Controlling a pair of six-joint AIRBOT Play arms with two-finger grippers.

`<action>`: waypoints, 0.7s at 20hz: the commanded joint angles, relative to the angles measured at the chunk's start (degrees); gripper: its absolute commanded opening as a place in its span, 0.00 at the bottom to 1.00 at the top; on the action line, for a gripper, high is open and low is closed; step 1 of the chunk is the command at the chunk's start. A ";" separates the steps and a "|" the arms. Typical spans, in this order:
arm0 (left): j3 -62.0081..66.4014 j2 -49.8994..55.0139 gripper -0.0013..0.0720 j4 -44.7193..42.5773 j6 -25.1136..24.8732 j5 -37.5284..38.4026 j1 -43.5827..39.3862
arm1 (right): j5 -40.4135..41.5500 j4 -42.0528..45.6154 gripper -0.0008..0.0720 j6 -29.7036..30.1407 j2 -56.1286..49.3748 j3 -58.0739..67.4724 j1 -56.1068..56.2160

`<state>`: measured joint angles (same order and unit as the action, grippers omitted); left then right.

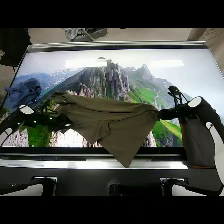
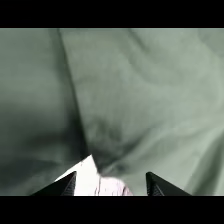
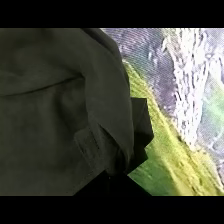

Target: Fold the shirts.

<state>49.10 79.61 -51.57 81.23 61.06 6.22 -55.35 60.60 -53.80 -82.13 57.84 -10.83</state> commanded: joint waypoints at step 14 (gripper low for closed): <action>20.39 -12.37 0.06 1.14 -4.57 -6.60 -1.77 | -1.53 7.04 0.06 4.13 8.28 9.16 -0.04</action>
<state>58.57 72.07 -50.43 78.98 53.69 2.63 -57.41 65.01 -51.31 -78.26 61.84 -10.83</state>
